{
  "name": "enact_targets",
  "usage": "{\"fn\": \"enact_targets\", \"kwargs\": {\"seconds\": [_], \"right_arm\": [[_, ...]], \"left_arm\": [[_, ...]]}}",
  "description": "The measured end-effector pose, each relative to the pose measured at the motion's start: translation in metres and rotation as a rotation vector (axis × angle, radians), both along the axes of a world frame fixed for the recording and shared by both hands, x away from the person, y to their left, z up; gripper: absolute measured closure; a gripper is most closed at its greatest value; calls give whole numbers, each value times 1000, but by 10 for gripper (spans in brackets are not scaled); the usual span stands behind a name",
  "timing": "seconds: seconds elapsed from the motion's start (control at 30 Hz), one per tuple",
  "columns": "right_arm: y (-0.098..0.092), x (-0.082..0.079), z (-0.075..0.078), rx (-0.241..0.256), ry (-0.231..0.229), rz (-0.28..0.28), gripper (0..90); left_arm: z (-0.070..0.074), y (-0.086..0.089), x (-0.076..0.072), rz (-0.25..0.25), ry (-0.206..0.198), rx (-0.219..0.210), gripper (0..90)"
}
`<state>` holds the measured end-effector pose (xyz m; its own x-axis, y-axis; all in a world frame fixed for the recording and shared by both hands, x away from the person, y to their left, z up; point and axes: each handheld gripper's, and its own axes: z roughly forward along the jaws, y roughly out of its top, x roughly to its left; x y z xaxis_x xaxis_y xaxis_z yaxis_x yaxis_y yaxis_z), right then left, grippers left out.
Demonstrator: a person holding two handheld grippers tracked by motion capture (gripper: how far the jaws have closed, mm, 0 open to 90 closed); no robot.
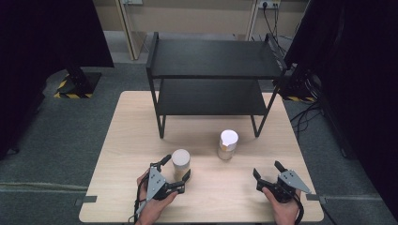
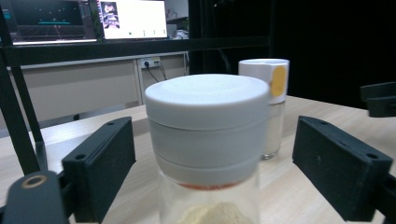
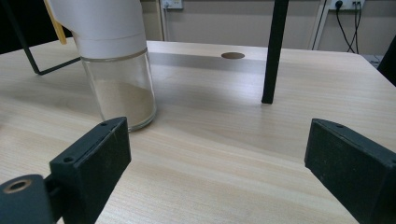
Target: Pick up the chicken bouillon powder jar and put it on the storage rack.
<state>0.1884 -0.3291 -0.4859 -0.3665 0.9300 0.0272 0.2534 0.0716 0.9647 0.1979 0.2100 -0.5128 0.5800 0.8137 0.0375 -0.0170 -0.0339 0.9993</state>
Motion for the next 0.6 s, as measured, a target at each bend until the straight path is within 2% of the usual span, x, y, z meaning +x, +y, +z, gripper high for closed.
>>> {"fn": "enact_targets", "kwargs": {"seconds": [0.2,0.43,0.6], "right_arm": [[-1,1,0,4,3,2,71],[-1,2,1,3,5,3,69],[-1,2,0,4,5,2,68]], "left_arm": [[-1,-5,7,10,-4,1,209],[-1,-8,8,11,-20,9,323],[2,-8,7,15,-8,8,334]]}}
